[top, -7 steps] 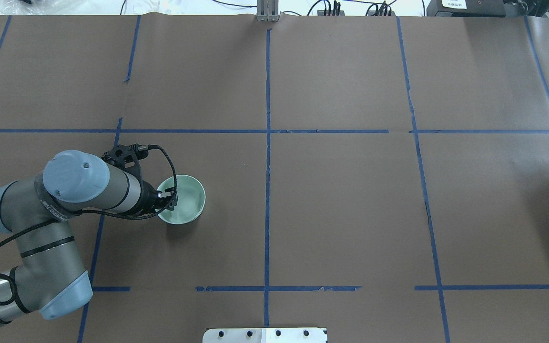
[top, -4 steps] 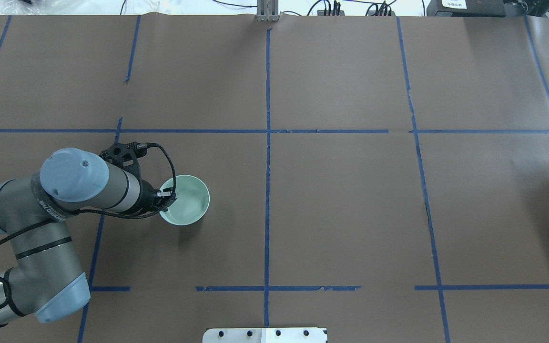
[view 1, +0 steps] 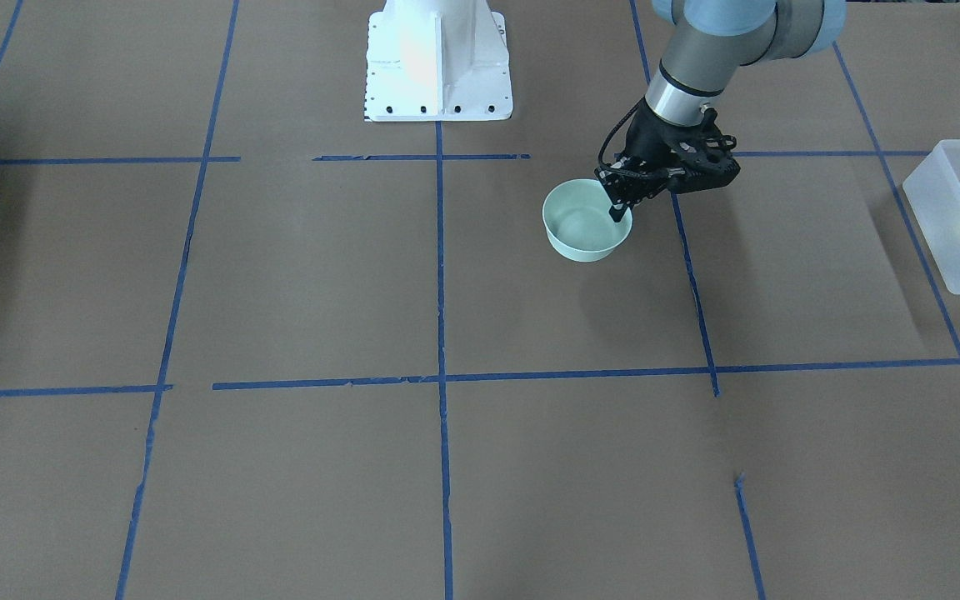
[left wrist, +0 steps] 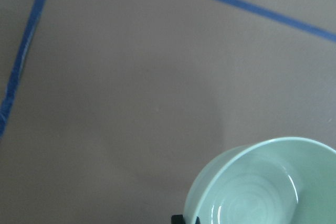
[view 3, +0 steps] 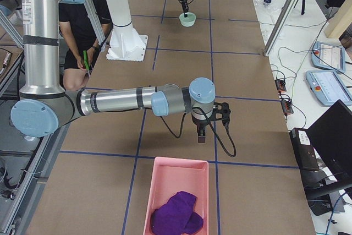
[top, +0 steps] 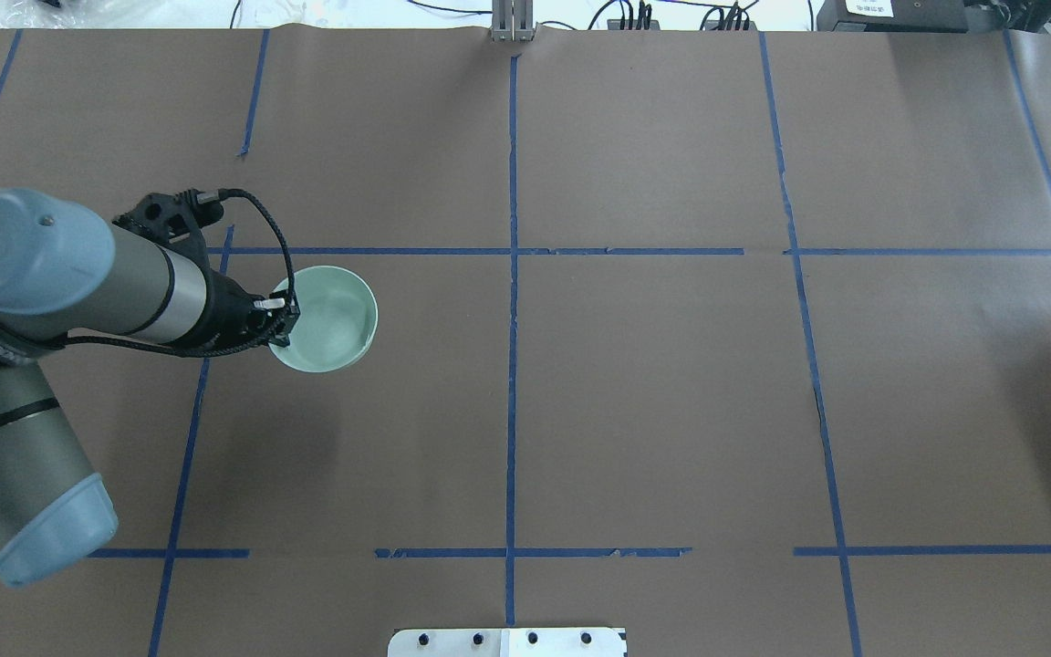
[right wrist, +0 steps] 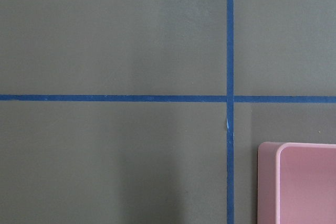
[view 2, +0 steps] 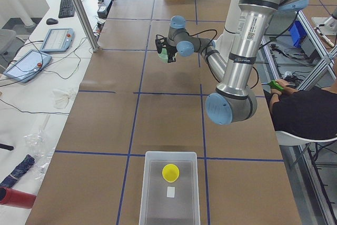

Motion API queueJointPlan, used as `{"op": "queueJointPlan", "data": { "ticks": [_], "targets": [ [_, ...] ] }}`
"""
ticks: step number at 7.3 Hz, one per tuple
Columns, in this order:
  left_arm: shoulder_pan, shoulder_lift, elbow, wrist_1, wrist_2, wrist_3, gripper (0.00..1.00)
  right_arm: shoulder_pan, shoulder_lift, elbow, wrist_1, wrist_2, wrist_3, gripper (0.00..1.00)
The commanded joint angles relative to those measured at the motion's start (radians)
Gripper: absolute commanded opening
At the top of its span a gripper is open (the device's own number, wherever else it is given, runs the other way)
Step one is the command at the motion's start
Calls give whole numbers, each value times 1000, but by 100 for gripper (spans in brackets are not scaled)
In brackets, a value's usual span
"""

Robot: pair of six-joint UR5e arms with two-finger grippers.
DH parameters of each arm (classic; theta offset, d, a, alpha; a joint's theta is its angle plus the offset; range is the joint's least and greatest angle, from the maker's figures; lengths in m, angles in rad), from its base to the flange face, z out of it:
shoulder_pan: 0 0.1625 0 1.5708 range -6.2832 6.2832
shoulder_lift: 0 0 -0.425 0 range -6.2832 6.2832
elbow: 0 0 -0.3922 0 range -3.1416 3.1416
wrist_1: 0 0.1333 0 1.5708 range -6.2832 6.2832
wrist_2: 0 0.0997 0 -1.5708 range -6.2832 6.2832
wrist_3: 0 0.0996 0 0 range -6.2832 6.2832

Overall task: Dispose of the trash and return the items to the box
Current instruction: 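Lift the green bowl and carry it toward the clear bin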

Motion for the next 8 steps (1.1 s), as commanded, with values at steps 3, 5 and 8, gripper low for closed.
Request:
{"op": "queueJointPlan", "data": {
  "ticks": [3, 5, 8],
  "targets": [
    [-165, 65, 3, 6, -64, 236, 0, 4, 5, -30, 0, -12, -90, 100],
    [-265, 142, 8, 6, -64, 454, 0, 7, -3, -42, 0, -10, -92, 100],
    [-463, 266, 38, 4, -64, 826, 0, 40, -12, -44, 0, -4, -94, 100]
  ]
}}
